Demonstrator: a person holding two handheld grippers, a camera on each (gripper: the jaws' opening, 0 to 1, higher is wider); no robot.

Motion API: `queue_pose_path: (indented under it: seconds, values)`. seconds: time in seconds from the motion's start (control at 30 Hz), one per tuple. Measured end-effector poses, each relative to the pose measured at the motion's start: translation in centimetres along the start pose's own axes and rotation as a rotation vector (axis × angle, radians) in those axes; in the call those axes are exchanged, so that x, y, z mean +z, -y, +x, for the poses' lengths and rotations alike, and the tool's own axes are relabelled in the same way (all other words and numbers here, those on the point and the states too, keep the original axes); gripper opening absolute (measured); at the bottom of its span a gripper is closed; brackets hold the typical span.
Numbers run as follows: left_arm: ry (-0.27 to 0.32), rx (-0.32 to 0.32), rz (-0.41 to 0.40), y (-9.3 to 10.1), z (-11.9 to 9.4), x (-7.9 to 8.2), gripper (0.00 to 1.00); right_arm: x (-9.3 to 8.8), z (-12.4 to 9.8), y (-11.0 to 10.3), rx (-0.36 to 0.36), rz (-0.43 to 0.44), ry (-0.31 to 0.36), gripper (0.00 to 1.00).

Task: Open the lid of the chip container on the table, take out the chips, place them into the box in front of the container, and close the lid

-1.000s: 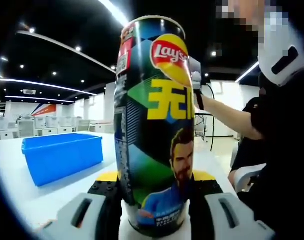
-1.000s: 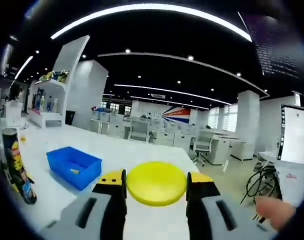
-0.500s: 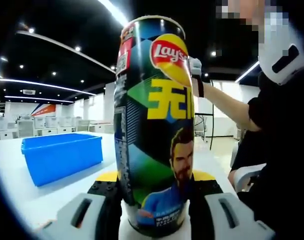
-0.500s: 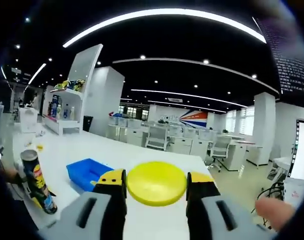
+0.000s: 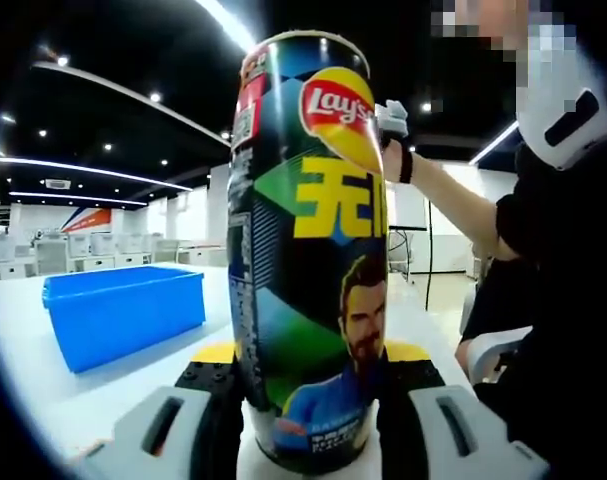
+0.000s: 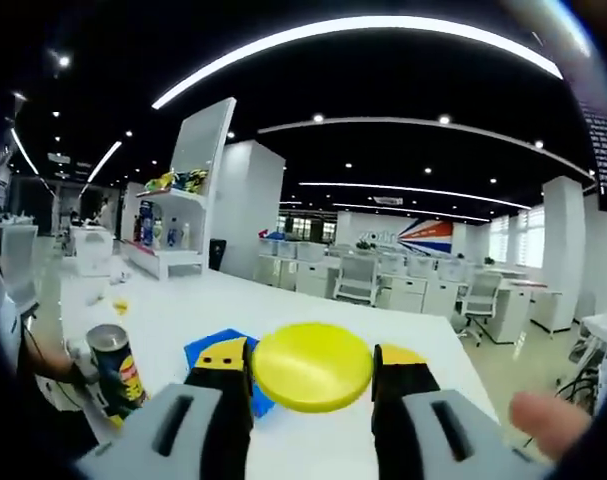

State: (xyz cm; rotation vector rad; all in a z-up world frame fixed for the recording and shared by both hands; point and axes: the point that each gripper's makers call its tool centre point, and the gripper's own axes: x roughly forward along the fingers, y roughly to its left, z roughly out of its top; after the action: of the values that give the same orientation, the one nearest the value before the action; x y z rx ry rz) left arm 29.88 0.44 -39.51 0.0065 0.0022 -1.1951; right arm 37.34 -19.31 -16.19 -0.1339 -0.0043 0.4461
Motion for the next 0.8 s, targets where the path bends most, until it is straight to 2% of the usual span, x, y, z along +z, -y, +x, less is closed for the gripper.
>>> queue_pose_path:
  seconds: [0.1,0.17,0.33,0.63,0.8]
  values:
    - [0.0,0.0,0.0,0.0,0.0,0.0,0.52,0.6,0.7,-2.2,0.046,-0.027,0.002,0.44]
    - [-0.001,0.001,0.0,0.0,0.0,0.0,0.52,0.8,1.1,-2.9,0.052,-0.051,0.007,0.44]
    - [-0.001,0.0,0.0,-0.1,0.0,0.0,0.52,0.8,2.2,-5.6,0.126,-0.039,-0.004,0.44]
    - [0.0,-0.007,0.001,0.0,0.0,0.0,0.52,1.6,3.1,-12.9,0.311,-0.014,0.005,0.44]
    - [0.0,-0.007,0.002,0.0,0.0,0.0,0.52,2.2,3.1,-17.0,0.452,0.075,0.0,0.44]
